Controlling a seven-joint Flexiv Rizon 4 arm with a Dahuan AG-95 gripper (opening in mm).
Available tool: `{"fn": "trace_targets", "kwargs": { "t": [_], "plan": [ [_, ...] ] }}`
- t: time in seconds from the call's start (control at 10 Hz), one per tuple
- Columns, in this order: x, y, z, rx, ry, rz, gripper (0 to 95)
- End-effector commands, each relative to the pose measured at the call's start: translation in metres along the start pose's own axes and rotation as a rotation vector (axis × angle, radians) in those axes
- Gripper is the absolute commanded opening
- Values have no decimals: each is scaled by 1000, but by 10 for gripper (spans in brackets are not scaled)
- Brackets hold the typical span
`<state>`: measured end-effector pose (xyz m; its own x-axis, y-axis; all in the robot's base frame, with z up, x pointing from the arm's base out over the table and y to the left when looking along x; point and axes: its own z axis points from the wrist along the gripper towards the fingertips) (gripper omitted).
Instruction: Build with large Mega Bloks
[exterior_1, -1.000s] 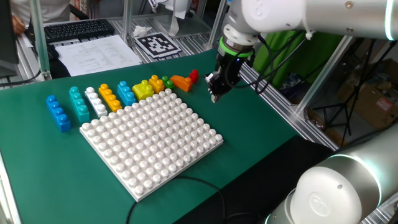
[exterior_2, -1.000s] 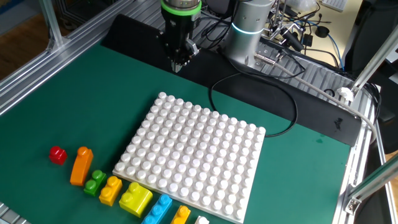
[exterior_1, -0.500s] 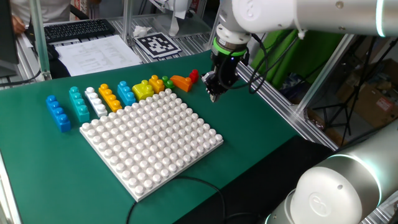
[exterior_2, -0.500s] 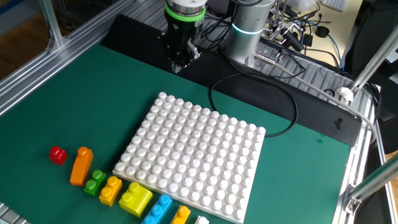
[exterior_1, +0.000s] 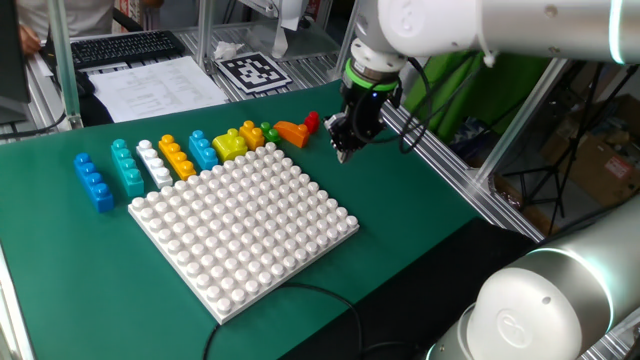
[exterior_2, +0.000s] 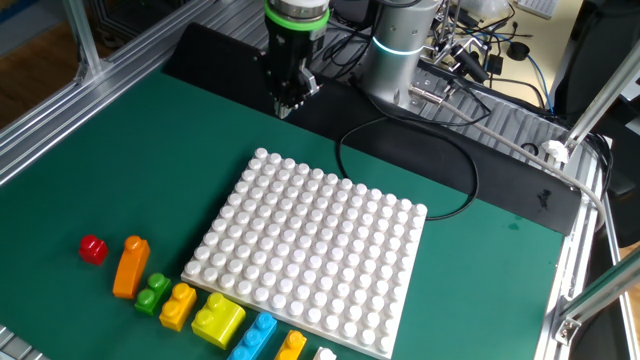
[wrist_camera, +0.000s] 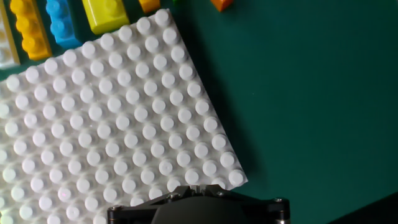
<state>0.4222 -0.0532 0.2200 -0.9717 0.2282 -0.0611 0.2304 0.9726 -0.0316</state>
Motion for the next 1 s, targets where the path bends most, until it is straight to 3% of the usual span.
{"fn": "trace_targets", "kwargs": {
  "t": [0.1, 0.3, 0.4, 0.5, 0.6, 0.8, 1.0],
  "plan": [
    [-3, 1, 1, 3, 13, 7, 0],
    [-3, 1, 1, 9, 5, -2, 0],
    [-3, 1, 1, 7, 3, -1, 190],
    [-4, 1, 1, 6, -4, 2, 190],
    [-6, 2, 3, 6, -13, 5, 380],
    [-10, 3, 5, 10, -19, 6, 380],
    [-24, 4, 8, 20, -21, -5, 380]
  ]
}}
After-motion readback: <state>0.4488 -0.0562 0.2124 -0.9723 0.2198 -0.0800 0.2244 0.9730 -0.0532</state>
